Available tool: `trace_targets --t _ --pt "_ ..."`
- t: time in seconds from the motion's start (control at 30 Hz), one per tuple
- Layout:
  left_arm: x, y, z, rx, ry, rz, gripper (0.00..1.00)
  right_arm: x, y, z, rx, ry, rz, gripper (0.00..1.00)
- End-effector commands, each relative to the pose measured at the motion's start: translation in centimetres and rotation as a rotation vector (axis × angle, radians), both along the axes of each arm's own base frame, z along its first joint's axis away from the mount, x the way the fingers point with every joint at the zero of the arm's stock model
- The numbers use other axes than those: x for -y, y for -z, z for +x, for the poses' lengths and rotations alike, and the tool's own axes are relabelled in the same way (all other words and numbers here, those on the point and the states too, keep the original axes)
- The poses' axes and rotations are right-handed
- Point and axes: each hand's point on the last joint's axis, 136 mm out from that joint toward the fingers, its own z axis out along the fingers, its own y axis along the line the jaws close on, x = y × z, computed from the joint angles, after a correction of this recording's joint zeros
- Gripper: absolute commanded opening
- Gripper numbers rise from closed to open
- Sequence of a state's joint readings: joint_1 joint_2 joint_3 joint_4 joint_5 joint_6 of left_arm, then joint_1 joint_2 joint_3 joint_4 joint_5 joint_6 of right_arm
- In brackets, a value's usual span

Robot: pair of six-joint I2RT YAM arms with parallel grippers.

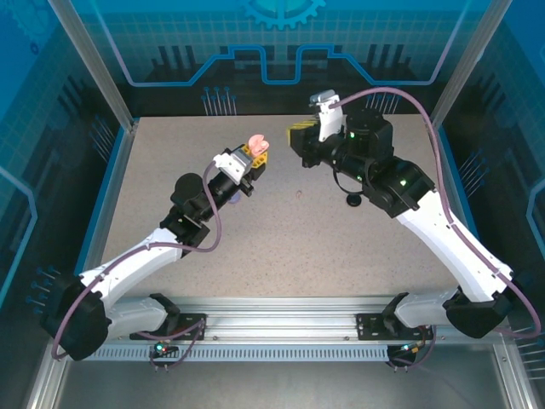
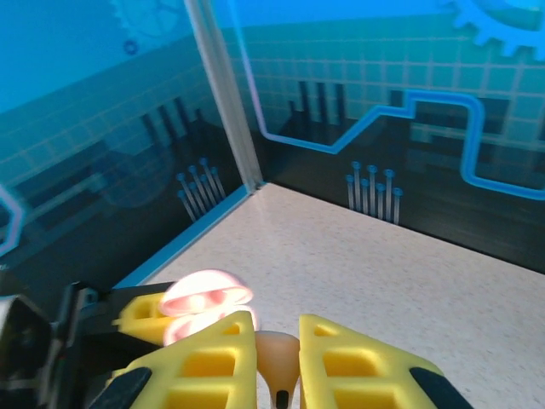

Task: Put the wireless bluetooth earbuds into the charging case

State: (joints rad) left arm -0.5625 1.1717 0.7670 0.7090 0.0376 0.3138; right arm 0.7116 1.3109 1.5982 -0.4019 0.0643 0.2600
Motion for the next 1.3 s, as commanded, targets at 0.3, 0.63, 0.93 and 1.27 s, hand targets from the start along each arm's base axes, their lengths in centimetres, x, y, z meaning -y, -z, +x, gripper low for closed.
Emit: trace_targets --t 0.3,0.63,0.93,1.27 --pt "1.1 -1.4 -0.6 -0.004 0.046 -0.034 0.0 -4.2 -0.7 -2.3 0.106 -0.189 0.036 0.14" --pt "1.4 -1.6 -0.9 -0.007 0.062 -0.039 0.0 -5.6 0.3 -1.7 0.115 -0.202 0.006 0.13" --pt "1.3 -2.2 -1.2 0.001 0.061 -0.045 0.0 -6.2 1.8 -0.8 0.091 -0.193 -0.023 0.12" --pt "1.1 -2.4 -1.4 0.004 0.058 -0.046 0.0 -5.6 3.3 0.0 0.065 -0.159 -0.039 0.11"
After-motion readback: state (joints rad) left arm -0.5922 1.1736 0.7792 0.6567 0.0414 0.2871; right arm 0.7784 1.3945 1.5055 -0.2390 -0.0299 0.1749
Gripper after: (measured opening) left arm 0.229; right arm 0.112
